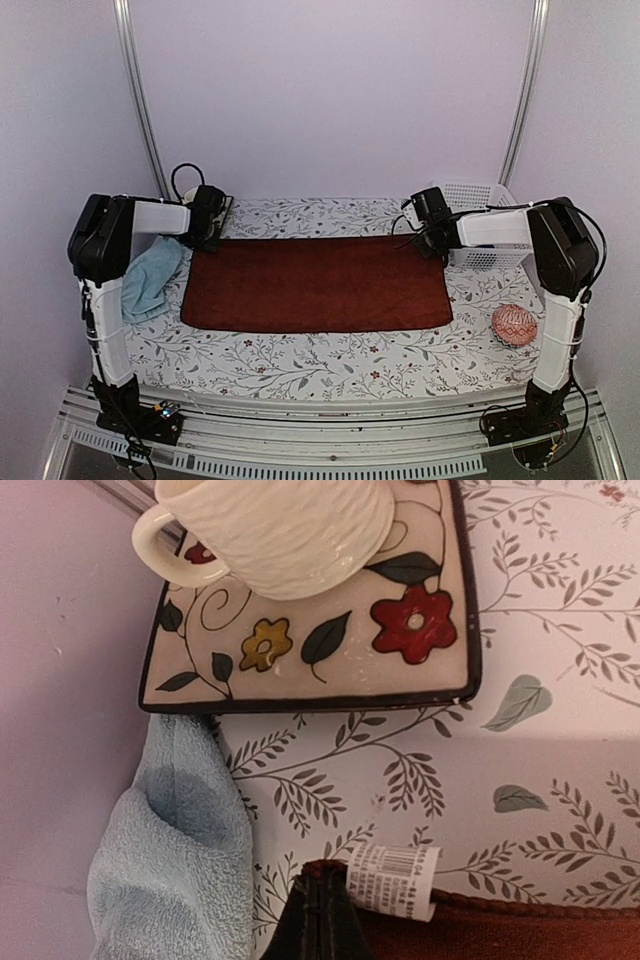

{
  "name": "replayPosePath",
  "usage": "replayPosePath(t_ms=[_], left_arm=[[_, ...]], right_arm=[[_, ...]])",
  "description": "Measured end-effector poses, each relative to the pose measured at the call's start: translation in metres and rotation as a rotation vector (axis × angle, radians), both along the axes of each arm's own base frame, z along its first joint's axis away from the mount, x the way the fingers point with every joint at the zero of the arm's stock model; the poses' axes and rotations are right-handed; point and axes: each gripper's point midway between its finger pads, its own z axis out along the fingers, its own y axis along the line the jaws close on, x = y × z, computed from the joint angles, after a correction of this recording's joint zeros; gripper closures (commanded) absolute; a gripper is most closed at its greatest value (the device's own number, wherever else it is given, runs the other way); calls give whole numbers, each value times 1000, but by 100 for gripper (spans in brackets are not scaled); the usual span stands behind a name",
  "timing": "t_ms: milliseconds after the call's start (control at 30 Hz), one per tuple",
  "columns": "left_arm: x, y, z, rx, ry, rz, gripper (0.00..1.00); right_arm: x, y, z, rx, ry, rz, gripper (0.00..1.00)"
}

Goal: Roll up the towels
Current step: Fold the towel at the center of the board.

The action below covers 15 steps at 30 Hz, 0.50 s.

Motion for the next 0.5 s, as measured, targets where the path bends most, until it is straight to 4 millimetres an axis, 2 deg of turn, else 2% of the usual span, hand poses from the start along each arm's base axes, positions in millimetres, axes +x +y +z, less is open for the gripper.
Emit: replayPosePath(t_ms=[200,500], left_arm=[[-5,0,9,-14,-13,-2,100],[-44,-4,35,-118,-38,-20,100]], right_arm=[[-5,4,-2,44,34,26,97],[-41,-1,0,109,97,45,97]])
